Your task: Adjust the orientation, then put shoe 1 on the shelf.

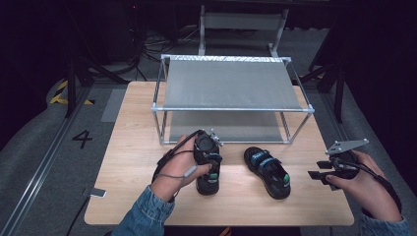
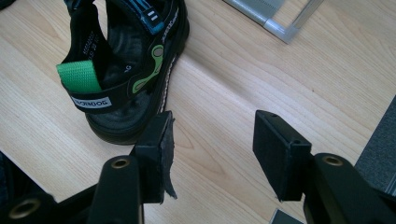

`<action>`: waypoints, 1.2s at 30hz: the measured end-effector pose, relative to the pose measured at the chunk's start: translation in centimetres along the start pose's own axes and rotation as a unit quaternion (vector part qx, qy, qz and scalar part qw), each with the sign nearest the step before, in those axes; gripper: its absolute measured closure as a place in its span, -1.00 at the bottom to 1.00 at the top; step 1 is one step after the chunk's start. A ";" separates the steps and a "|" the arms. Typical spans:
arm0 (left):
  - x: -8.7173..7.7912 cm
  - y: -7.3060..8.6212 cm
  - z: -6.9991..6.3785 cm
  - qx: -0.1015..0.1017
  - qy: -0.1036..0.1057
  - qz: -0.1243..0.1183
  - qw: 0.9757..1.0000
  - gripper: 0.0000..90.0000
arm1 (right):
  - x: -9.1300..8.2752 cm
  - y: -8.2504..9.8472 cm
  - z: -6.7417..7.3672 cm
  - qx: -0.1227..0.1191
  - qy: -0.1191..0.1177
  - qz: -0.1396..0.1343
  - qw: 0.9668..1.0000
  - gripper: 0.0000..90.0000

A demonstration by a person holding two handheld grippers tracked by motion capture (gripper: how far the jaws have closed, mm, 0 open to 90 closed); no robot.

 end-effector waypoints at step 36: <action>1.5 -0.2 1.5 -0.015 0.053 0.012 0.998 0.59 | 0.6 0.0 -0.2 0.008 -0.005 0.003 1.000 0.09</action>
Point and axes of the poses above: each handheld gripper's, and its own axes: x roughly forward along the jaws, y roughly out of its underside, z roughly to its left, the point moved 1 cm from there along x, roughly forward along the jaws, and after that the axes turned 7 degrees about -y, right-handed, at the moved point
